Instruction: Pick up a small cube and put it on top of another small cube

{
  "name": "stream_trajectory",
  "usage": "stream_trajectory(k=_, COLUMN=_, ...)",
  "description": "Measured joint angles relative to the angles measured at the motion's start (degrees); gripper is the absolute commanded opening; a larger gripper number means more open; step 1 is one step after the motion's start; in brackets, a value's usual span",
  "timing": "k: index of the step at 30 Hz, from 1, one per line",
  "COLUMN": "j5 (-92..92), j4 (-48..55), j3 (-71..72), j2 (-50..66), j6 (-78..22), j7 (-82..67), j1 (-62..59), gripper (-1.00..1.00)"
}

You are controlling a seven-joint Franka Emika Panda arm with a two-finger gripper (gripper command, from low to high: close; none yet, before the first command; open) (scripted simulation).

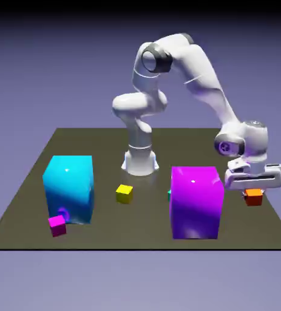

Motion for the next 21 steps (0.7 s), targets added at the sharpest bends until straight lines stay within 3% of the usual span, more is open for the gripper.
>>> stream_trajectory(k=10, j5=-1.1, j4=14.3, j3=13.5, j2=7.5, j6=-5.9, j7=-2.2, j1=-20.7, gripper=-1.00)
stream_trajectory(k=21, j5=-28.6, j4=10.4, j3=12.5, j2=0.7, j6=0.9, j7=3.8, j1=-32.6, gripper=-1.00)
